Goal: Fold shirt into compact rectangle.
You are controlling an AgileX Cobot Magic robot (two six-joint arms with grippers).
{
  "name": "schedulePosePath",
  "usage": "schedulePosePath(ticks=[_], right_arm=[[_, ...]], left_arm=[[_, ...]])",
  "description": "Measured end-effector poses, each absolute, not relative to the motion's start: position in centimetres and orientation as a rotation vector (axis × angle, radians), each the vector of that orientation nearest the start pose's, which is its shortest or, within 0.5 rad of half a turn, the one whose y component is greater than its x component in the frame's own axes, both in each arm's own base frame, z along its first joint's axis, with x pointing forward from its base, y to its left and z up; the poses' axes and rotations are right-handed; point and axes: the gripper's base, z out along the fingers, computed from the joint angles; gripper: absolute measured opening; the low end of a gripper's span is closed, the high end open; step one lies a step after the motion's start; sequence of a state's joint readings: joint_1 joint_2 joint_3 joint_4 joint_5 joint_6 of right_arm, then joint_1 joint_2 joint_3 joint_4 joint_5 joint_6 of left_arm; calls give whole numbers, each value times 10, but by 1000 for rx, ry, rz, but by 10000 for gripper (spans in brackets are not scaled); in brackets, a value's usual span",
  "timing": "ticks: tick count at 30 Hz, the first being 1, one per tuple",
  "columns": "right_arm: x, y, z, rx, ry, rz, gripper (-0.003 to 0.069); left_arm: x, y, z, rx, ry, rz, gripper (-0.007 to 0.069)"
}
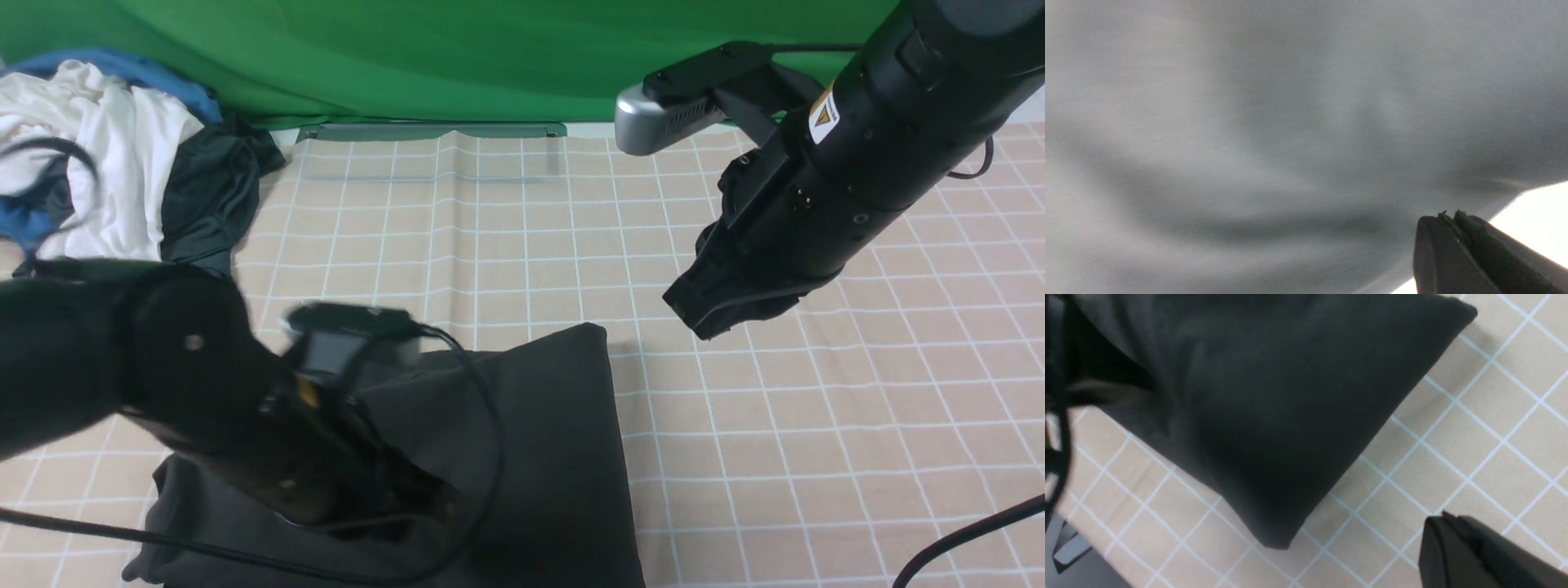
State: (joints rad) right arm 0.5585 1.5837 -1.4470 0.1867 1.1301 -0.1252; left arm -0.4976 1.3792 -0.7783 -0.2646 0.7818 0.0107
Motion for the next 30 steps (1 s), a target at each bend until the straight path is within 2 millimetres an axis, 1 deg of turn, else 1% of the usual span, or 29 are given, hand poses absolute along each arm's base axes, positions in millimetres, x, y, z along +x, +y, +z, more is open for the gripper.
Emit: schedulePosePath(ticks=[2, 3, 4, 6, 7, 8, 9, 12, 14, 16, 19, 20, 22, 24, 25, 27, 29, 30], right_arm=[[271, 189, 331, -873, 2629, 373, 37], [271, 194, 327, -886, 2633, 374, 37], [272, 195, 325, -891, 2637, 375, 37], [273, 202, 317, -913, 2654, 376, 37], [274, 205, 313, -922, 2662, 376, 37], [274, 206, 312, -926, 2666, 375, 37], [276, 210, 306, -933, 2674, 375, 37], [279, 212, 300, -932, 2684, 375, 37], [280, 213, 299, -929, 2683, 375, 37], [281, 213, 299, -926, 2678, 376, 37], [284, 214, 301, -885, 2646, 383, 37], [284, 215, 301, -881, 2644, 384, 37], [288, 216, 302, -833, 2624, 397, 41], [292, 215, 300, -810, 2614, 399, 55], [299, 213, 299, -781, 2616, 399, 77], [309, 210, 296, -735, 2629, 398, 110], [326, 205, 286, -669, 2659, 386, 181], [335, 203, 281, -648, 2669, 378, 230]], left_arm=[[206, -115, 221, 433, 2861, -331, 18], [211, -103, 220, 366, 2875, -291, 18], [214, -96, 219, 326, 2884, -277, 18], [220, -78, 210, 209, 2924, -255, 18], [220, -72, 203, 170, 2944, -247, 18], [221, -71, 203, 161, 2941, -246, 18], [219, -58, 186, 84, 2982, -225, 18], [212, -42, 165, -17, 3041, -202, 18], [209, -37, 161, -78, 3037, -220, 18], [209, -37, 162, -83, 3028, -241, 18], [204, -41, 176, -49, 2978, -334, 18], [204, -41, 177, -55, 2974, -343, 18], [196, -45, 197, -43, 2896, -418, 18], [190, -45, 208, -24, 2859, -432, 18], [183, -44, 218, -8, 2819, -436, 18], [175, -44, 230, 10, 2775, -443, 18], [164, -43, 245, 31, 2699, -449, 18], [156, -42, 254, 42, 2645, -450, 18]])
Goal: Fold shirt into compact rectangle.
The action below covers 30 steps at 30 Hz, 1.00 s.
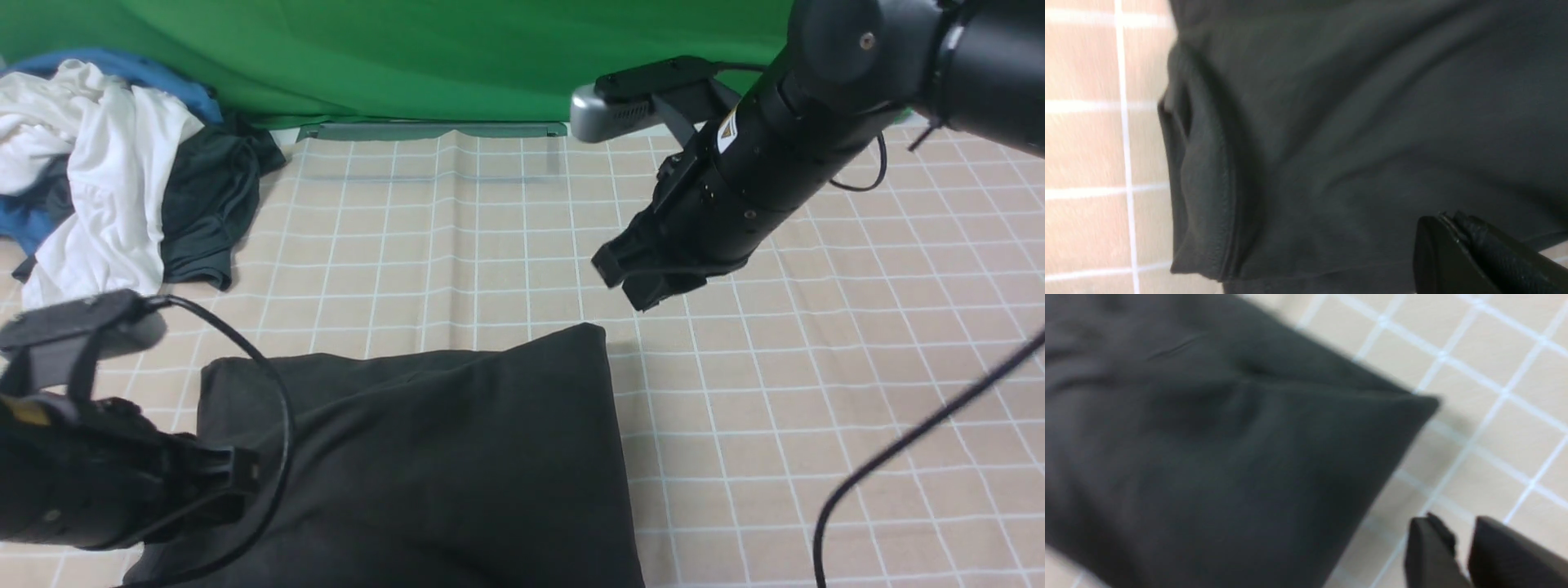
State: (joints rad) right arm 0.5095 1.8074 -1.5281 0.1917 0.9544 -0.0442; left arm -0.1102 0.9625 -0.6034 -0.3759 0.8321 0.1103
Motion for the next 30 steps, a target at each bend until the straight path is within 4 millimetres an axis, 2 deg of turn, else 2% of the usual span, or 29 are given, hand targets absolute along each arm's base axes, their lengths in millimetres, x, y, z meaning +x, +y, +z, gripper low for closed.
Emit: schedulePosePath(ticks=[1, 2, 3, 5, 7, 9, 11, 15, 18, 22, 23, 24, 26, 30], right_arm=[[336, 203, 280, -644, 2670, 376, 239], [346, 205, 270, -631, 2688, 367, 311], [349, 206, 267, -627, 2693, 366, 340], [361, 212, 250, -627, 2721, 361, 472], [366, 215, 243, -624, 2734, 359, 522], [376, 222, 225, -613, 2767, 364, 618], [382, 227, 208, -599, 2803, 388, 654], [388, 234, 184, -560, 2850, 440, 657], [391, 237, 173, -541, 2859, 458, 613], [393, 241, 167, -548, 2849, 504, 340], [394, 242, 168, -570, 2829, 513, 197], [395, 243, 170, -577, 2820, 516, 127], [398, 242, 172, -589, 2804, 517, 80], [412, 235, 186, -553, 2752, 518, 72]], left_arm=[[156, -42, 254, 42, 2645, -450, 18], [148, -41, 263, 54, 2586, -452, 18], [145, -41, 267, 57, 2565, -452, 18], [133, -40, 277, 71, 2493, -449, 18], [129, -39, 280, 74, 2472, -445, 18], [121, -37, 285, 80, 2445, -423, 18], [119, -35, 285, 83, 2446, -400, 18], [117, -32, 285, 98, 2453, -354, 18], [117, -32, 285, 99, 2453, -348, 18], [117, -32, 285, 100, 2453, -347, 18], [117, -32, 285, 100, 2453, -347, 18], [117, -32, 285, 100, 2453, -347, 18], [117, -32, 285, 100, 2453, -347, 18], [117, -32, 285, 98, 2453, -347, 18]])
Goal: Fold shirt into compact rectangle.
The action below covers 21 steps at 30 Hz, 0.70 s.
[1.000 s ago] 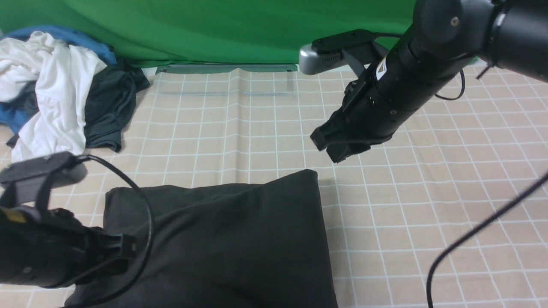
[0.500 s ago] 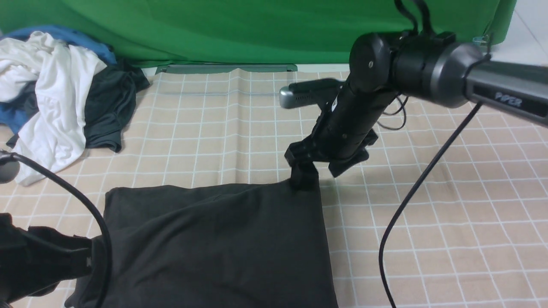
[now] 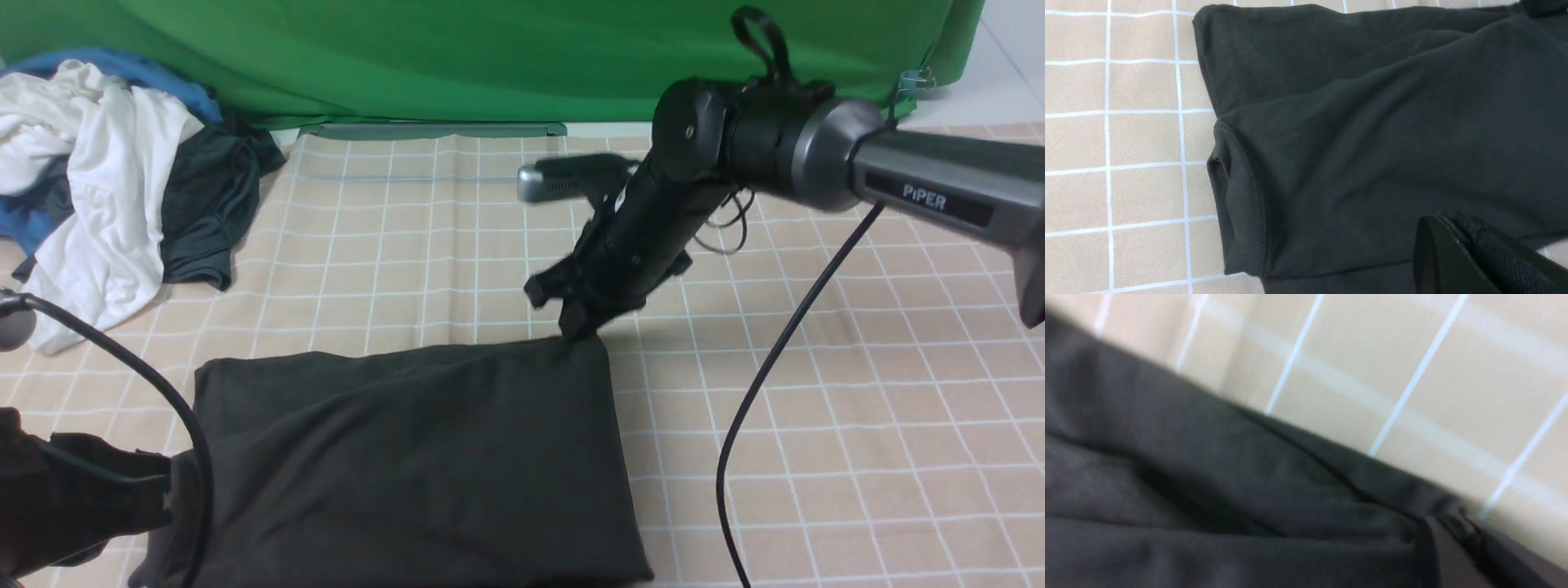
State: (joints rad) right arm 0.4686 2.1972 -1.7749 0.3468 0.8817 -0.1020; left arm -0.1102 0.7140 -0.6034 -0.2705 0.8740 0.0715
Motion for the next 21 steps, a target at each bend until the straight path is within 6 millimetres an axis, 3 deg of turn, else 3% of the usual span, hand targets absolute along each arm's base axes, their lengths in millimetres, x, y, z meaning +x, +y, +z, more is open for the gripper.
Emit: schedulePosePath(ticks=[5, 6, 9, 13, 15, 18, 21], right_arm=[[437, 213, 209, -429, 2673, 513, 72], [447, 197, 214, -358, 2657, 502, 72], [459, 171, 216, -266, 2647, 476, 72], [465, 154, 215, -219, 2652, 451, 82], [466, 147, 214, -227, 2662, 405, 140], [465, 140, 216, -243, 2702, 323, 294], [460, 131, 224, -343, 2783, 210, 394]], left_arm=[[117, -32, 285, 96, 2454, -348, 18], [117, -32, 285, 96, 2454, -348, 18], [117, -32, 285, 95, 2454, -348, 18], [117, -32, 285, 95, 2454, -348, 18], [117, -32, 285, 85, 2451, -351, 18], [118, -32, 285, 74, 2449, -355, 18], [118, -32, 285, 72, 2450, -354, 18]])
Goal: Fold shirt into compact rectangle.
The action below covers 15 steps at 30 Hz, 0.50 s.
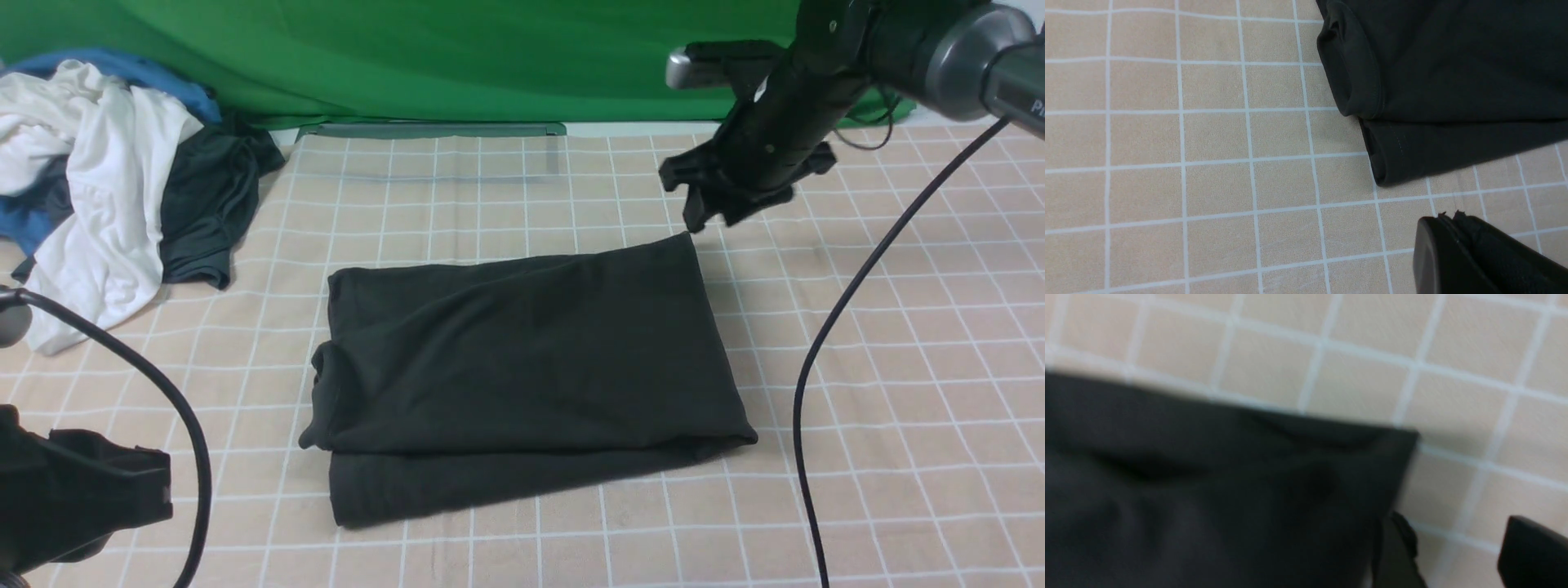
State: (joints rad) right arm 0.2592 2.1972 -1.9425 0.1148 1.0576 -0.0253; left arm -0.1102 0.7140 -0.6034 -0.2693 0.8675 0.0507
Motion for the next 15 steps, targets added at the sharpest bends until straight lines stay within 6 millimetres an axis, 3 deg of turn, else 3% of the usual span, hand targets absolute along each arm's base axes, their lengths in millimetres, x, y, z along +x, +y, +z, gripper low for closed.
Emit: schedulePosePath(ticks=[1, 3, 4, 5, 7, 9, 10, 11, 12, 15], right_arm=[[458, 128, 229, -381, 2810, 161, 391], [453, 122, 246, -430, 2814, 78, 297], [453, 122, 246, -430, 2814, 78, 297], [446, 117, 264, -436, 2794, 46, 176], [436, 113, 290, -428, 2744, 42, 80], [420, 109, 320, -419, 2688, 46, 44], [406, 105, 344, -410, 2639, 51, 38], [401, 104, 349, -407, 2629, 52, 38], [384, 100, 371, -399, 2581, 58, 37], [346, 90, 407, -381, 2481, 71, 38]], left_arm=[[118, -31, 285, 72, 2449, -351, 18], [118, -30, 285, 70, 2450, -337, 18], [118, -30, 285, 68, 2450, -338, 18], [118, -30, 285, 62, 2448, -329, 18], [118, -29, 285, 62, 2445, -324, 18], [118, -29, 285, 61, 2446, -323, 18], [118, -29, 285, 61, 2446, -323, 18], [118, -29, 285, 61, 2446, -323, 18], [118, -29, 285, 61, 2446, -322, 18], [118, -29, 285, 62, 2446, -319, 18]])
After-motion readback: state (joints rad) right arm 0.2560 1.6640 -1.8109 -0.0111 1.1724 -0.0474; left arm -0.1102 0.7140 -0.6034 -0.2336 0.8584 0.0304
